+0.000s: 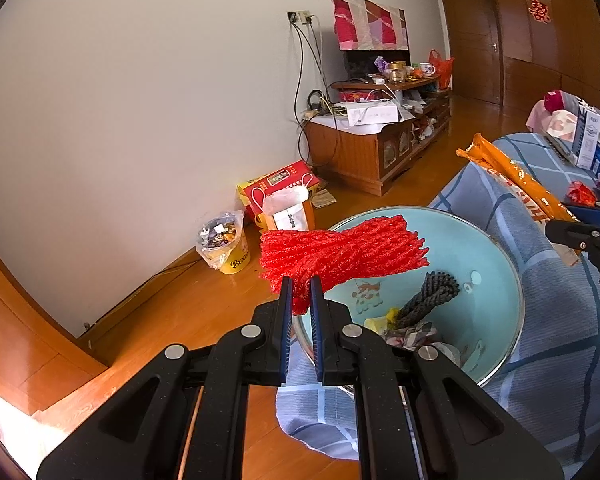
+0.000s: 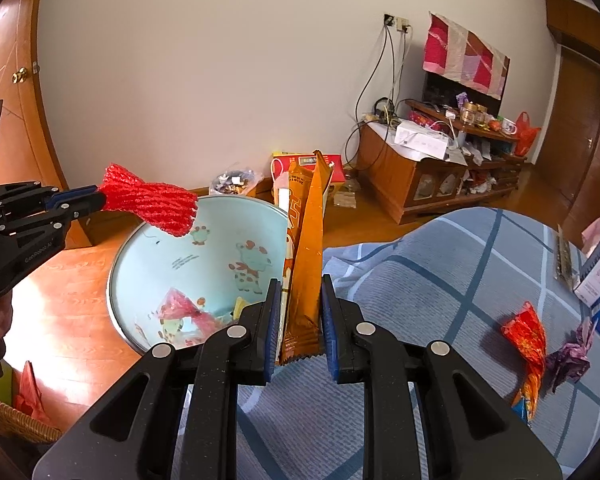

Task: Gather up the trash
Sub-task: 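Carry the wrapper and mesh bag over the blue bucket and open both grippers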

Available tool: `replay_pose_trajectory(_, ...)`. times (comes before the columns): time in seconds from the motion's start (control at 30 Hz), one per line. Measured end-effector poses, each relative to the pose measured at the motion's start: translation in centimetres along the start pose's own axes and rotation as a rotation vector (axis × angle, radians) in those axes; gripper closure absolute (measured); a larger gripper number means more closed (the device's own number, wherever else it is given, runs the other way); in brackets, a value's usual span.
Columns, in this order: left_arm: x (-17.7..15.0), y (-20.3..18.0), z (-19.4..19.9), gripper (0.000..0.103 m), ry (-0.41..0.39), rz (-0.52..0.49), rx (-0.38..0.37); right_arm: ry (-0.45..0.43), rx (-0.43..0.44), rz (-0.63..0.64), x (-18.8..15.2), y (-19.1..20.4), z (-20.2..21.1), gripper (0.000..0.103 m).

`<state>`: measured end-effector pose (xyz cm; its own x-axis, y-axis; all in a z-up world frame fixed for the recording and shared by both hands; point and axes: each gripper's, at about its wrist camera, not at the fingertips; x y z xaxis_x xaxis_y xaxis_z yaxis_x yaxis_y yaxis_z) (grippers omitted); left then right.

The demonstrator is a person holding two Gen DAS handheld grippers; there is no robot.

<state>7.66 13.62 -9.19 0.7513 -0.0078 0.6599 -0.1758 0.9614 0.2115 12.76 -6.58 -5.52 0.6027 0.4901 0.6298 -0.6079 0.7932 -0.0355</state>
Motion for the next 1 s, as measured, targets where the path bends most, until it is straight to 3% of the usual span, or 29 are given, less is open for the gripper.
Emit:
replay_pose_trajectory(0.87, -0.2, 0.4, -0.4, 0.094, 0.011, 0.017, -0.002, 0.006, 0.017, 0.037, 0.6, 1.1, -0.1, 0.082)
replay_pose_trajectory(1.0, -0.2, 0.2, -0.3, 0.09, 0.011, 0.013, -0.022, 0.007, 0.022, 0.04, 0.7, 1.3, -0.2, 0.08)
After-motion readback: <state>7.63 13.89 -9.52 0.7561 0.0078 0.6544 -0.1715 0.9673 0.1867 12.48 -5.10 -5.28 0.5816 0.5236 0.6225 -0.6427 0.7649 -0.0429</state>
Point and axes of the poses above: each gripper's, at about its wrist camera, not at the fingertips, and z roughly against the way its jaws point, y to its left, x to its top, and after that the axes turned 9 degrees about y, right-handed
